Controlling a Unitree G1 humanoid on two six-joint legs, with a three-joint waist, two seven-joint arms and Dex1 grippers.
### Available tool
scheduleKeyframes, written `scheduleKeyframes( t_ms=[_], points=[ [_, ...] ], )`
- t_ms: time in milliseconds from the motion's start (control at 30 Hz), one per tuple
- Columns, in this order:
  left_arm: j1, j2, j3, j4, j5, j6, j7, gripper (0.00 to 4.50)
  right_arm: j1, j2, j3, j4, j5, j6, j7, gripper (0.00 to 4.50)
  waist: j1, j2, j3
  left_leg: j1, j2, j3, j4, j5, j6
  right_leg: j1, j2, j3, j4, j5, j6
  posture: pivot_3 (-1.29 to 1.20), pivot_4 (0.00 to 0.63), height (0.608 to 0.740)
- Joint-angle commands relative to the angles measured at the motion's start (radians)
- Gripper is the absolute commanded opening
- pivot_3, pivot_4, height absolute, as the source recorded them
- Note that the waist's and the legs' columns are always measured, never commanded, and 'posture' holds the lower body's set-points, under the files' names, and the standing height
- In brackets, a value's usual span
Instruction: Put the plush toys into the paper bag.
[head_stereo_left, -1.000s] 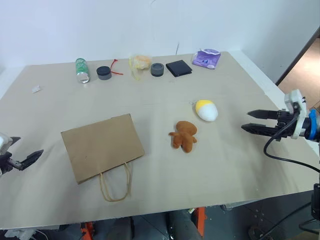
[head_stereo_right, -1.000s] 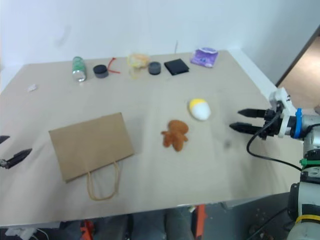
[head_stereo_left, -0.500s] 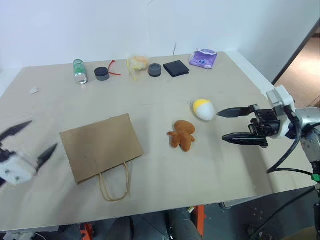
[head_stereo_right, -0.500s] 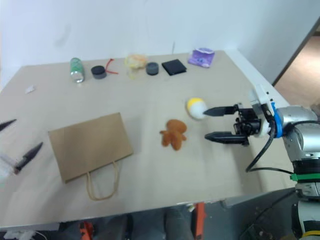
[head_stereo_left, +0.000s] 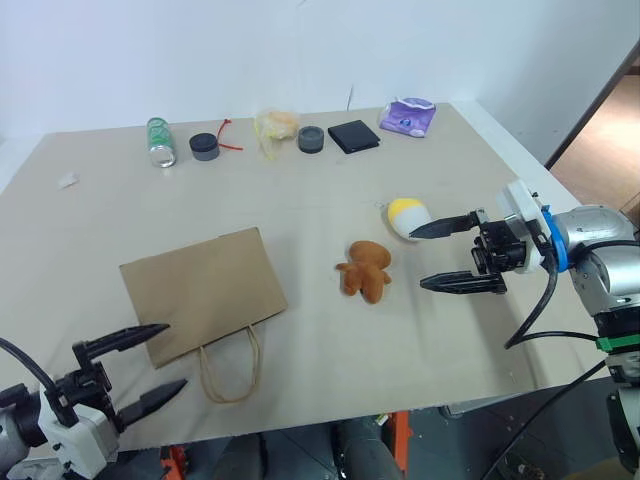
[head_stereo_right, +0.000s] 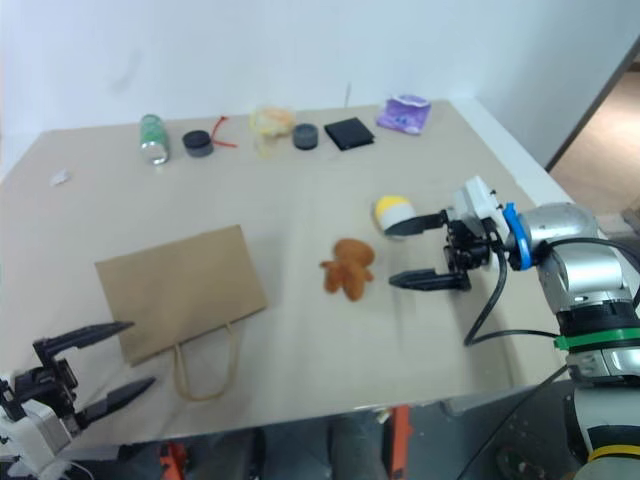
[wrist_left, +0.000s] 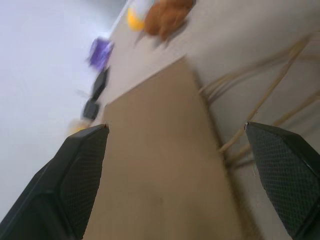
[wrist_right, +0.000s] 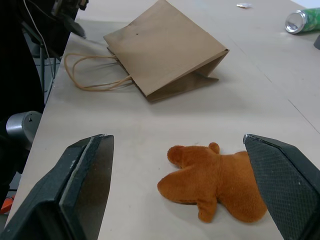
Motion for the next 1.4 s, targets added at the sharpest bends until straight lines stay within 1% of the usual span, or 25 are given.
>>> scheduleKeyframes(
  t_ms=[33, 233, 400, 533, 700, 833, 1100, 1400],
  points=[
    [-0.025, 0.017, -0.023, -0.015, -0.033, -0.008, 0.004, 4.50, 0.016, -0.006, -0.044, -0.064, 0.007, -0.001, 0.048, 4.47, 0.000, 0.000, 0.000, 0.000, 0.000, 0.000, 0.000, 0.000, 0.000, 0.000, 0.000, 0.000, 0.000, 0.000, 0.000, 0.00, 0.150, 0.740],
    [-0.135, 0.005, -0.099, 0.029, 0.019, 0.012, 0.000, 4.50, 0.048, -0.008, -0.083, -0.125, 0.003, 0.029, 0.043, 4.47, 0.001, 0.000, 0.000, 0.000, 0.001, 0.000, 0.001, 0.000, 0.000, 0.000, 0.002, 0.001, 0.000, 0.001, 0.001, 0.00, 0.150, 0.740],
    [-0.191, -0.004, -0.151, 0.076, 0.064, 0.003, 0.002, 4.50, 0.059, -0.010, -0.109, -0.159, 0.000, 0.056, 0.037, 4.47, -0.002, 0.000, 0.000, 0.000, 0.001, 0.001, 0.002, 0.000, 0.000, 0.000, 0.002, 0.002, 0.000, 0.001, 0.001, 0.00, 0.150, 0.740],
    [-0.190, 0.013, -0.162, 0.092, 0.050, -0.011, 0.004, 4.50, 0.065, -0.016, -0.131, -0.174, -0.001, 0.075, 0.036, 4.47, -0.002, 0.000, 0.000, 0.000, 0.001, 0.001, 0.001, 0.000, 0.000, 0.000, 0.003, 0.002, 0.000, 0.001, 0.001, 0.00, 0.150, 0.740],
    [-0.183, 0.038, -0.109, 0.098, -0.020, 0.004, 0.016, 4.50, 0.083, -0.015, -0.148, -0.182, -0.007, 0.084, 0.035, 4.47, -0.002, 0.000, 0.000, 0.000, 0.001, 0.001, 0.002, 0.000, 0.000, 0.000, 0.003, 0.002, 0.000, 0.001, 0.001, 0.00, 0.150, 0.740],
    [-0.150, 0.060, -0.097, 0.104, -0.034, -0.007, 0.007, 4.50, 0.095, -0.008, -0.155, -0.185, -0.013, 0.082, 0.035, 4.47, -0.005, 0.000, 0.000, 0.000, 0.002, 0.001, 0.002, 0.000, 0.000, 0.000, 0.003, 0.002, 0.000, 0.001, 0.001, 0.00, 0.150, 0.740],
    [-0.166, 0.032, -0.155, 0.080, 0.025, -0.018, 0.010, 4.50, 0.097, 0.000, -0.160, -0.174, -0.021, 0.077, 0.038, 4.47, -0.005, 0.000, 0.000, 0.000, 0.001, 0.001, 0.001, 0.000, 0.000, 0.000, 0.003, 0.003, 0.000, 0.001, 0.001, 0.00, 0.150, 0.740],
    [-0.195, 0.033, -0.185, 0.100, 0.064, -0.020, 0.015, 4.50, 0.112, -0.012, -0.177, -0.174, -0.020, 0.075, 0.044, 4.47, -0.005, 0.000, 0.000, 0.000, 0.002, 0.001, 0.001, 0.000, 0.000, 0.000, 0.003, 0.003, 0.000, 0.001, 0.001, 0.00, 0.150, 0.740]
  ],
)
